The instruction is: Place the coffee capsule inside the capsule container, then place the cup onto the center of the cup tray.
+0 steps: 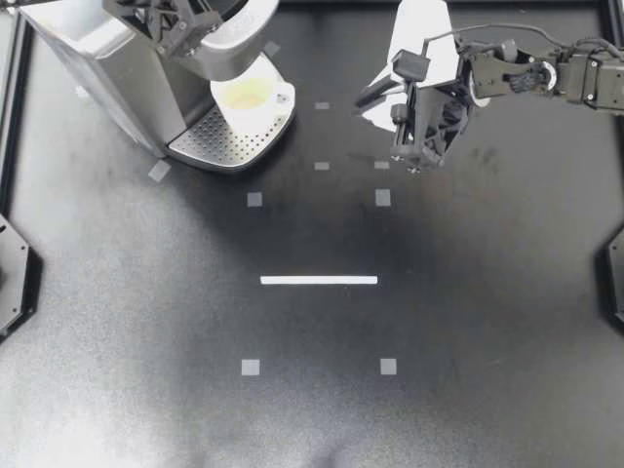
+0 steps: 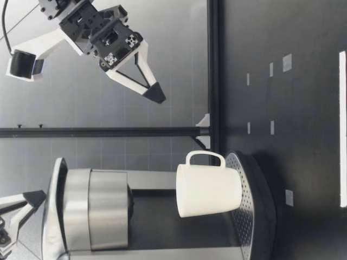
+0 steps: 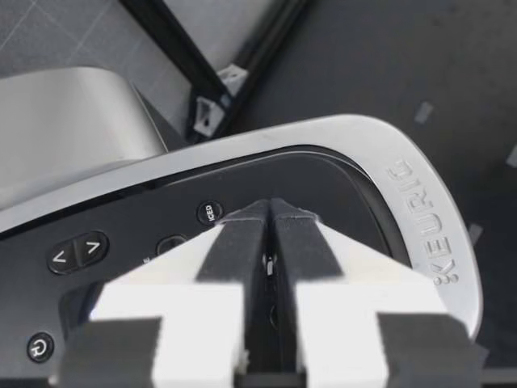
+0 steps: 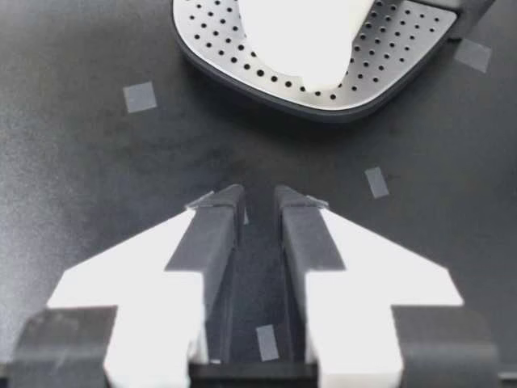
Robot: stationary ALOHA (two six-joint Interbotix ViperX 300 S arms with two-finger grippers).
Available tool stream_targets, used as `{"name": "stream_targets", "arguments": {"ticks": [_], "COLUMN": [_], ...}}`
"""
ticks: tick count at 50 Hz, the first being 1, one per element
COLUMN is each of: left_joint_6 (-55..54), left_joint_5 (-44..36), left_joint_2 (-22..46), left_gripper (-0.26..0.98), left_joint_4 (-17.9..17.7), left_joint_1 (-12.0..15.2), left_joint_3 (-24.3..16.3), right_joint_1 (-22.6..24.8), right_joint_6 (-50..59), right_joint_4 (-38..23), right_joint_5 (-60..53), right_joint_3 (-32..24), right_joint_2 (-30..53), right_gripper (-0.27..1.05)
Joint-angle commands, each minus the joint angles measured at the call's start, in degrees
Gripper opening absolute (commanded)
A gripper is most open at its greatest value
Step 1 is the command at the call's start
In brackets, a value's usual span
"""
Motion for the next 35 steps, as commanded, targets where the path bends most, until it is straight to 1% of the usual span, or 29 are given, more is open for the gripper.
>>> {"name": "stream_targets", "arguments": {"ticks": [1,10,21,28,35], "left_joint_6": [0.0,0.18,0.44,0.18,-0.18], "left_joint_5": [-0.26,-0.26,-0.26,2.11,3.43], "left_joint_2": [-0.44,-0.09,1.67,2.29,2.11], "left_gripper": [0.08,0.08,0.08,0.08,0.08], "left_joint_4": [0.44,0.62,0.79,0.79,0.79], "left_joint_1": [0.62,1.76,1.93,2.2,3.25], "left_joint_3": [-0.62,-0.62,-0.53,-0.18,0.44], "right_joint_1": [0.62,1.23,1.23,1.23,1.23], "right_joint_6": [0.09,0.09,0.09,0.09,0.0], "right_joint_4": [0.18,0.18,0.18,0.18,0.18], "right_joint_5": [-0.18,-0.18,-0.18,-0.09,-0.18], "right_joint_3": [-0.88,-0.79,-0.7,-0.53,-0.44], "right_joint_2": [-1.32,-1.23,-1.32,-1.32,-1.32], "right_gripper": [0.3,0.3,0.3,0.3,0.3]}}
